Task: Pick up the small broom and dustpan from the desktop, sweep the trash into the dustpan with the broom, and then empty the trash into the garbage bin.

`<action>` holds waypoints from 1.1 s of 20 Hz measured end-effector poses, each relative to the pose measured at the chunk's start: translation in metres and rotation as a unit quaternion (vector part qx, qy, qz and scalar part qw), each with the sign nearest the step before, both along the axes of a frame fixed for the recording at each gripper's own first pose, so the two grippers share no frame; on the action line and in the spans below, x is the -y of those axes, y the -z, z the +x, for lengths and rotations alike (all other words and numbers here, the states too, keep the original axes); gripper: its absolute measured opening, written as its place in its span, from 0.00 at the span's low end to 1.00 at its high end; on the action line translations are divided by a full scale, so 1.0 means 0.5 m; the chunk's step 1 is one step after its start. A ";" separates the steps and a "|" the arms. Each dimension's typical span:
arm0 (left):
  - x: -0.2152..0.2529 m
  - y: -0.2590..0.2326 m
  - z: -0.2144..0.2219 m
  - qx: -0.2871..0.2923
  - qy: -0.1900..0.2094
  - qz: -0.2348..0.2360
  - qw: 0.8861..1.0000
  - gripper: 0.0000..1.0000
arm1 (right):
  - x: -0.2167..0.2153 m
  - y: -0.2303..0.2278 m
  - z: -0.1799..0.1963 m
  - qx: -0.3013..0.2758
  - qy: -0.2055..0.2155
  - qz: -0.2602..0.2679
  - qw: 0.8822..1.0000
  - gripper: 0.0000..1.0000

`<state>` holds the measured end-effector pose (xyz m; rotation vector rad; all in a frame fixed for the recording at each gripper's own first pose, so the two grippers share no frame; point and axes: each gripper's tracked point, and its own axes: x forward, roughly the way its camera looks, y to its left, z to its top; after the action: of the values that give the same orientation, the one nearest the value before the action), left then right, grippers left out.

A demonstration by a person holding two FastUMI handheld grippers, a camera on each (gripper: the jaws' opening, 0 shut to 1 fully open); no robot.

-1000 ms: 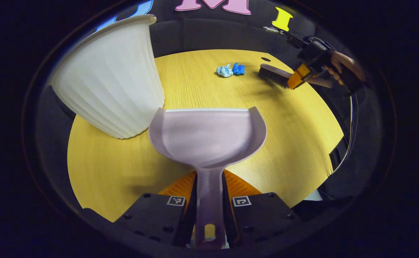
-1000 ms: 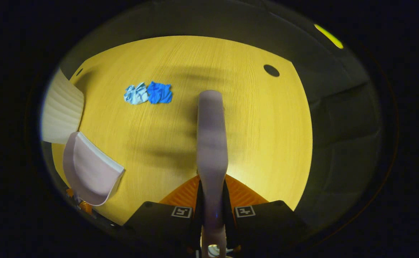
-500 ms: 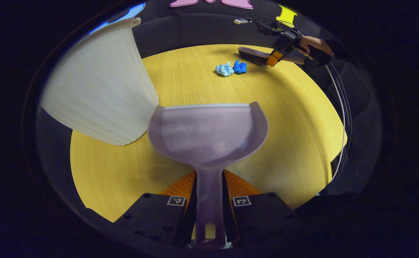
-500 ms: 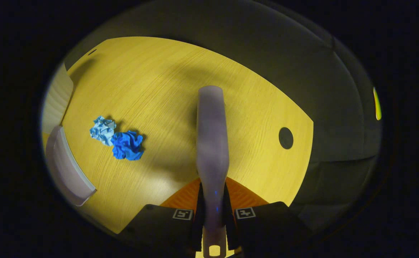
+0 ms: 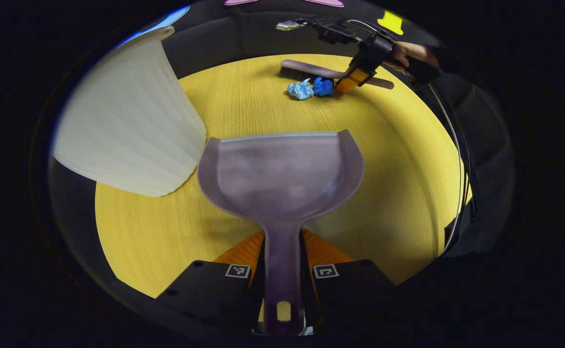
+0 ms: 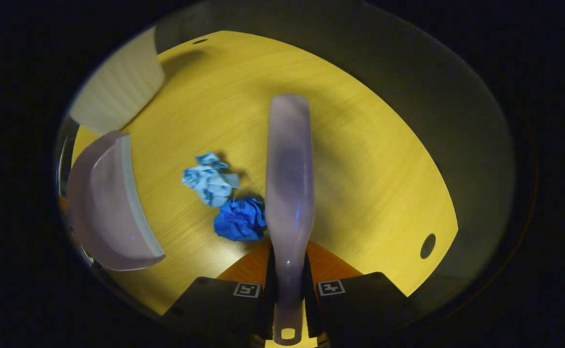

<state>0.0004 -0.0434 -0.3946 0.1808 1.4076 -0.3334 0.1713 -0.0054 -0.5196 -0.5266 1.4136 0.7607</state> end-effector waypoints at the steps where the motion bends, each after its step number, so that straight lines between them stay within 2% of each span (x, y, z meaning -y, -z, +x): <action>1: -0.002 -0.001 0.001 -0.003 0.000 0.001 1.000 0.32 | -0.023 -0.011 -0.016 -0.002 -0.039 0.011 0.999 0.29; 4: -0.005 0.006 -0.005 -0.002 0.003 0.001 1.000 0.32 | -0.068 -0.046 -0.056 -0.018 -0.134 0.033 0.990 0.28; 7: -0.004 0.004 -0.001 0.001 -0.003 -0.004 1.000 0.32 | -0.077 -0.078 -0.055 -0.036 -0.190 0.025 0.981 0.29; 10: -0.003 0.005 -0.001 0.006 -0.003 -0.008 1.000 0.32 | -0.069 -0.104 -0.064 -0.066 -0.200 0.025 0.977 0.29; 12: -0.006 0.008 -0.003 0.011 0.001 -0.009 1.000 0.31 | -0.063 -0.120 -0.051 -0.064 -0.204 0.019 0.977 0.29; 13: -0.005 0.010 -0.003 0.015 -0.001 -0.014 1.000 0.30 | -0.055 -0.134 -0.049 -0.067 -0.200 0.017 0.977 0.29; 15: -0.006 0.007 -0.003 0.025 -0.003 -0.023 0.999 0.31 | -0.069 -0.149 -0.047 -0.068 -0.164 0.022 0.984 0.30; 19: 0.001 0.010 0.003 0.055 0.001 -0.046 0.997 0.31 | -0.049 -0.179 -0.030 -0.042 -0.066 0.014 0.997 0.29; 22: 0.001 0.010 0.006 0.074 0.005 -0.058 0.996 0.30 | 0.006 -0.194 -0.034 -0.030 0.003 -0.002 1.000 0.29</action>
<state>0.0035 -0.0441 -0.3995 0.1148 1.2382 -0.4009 0.1546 -0.0082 -0.4224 -0.5068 1.4714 0.7736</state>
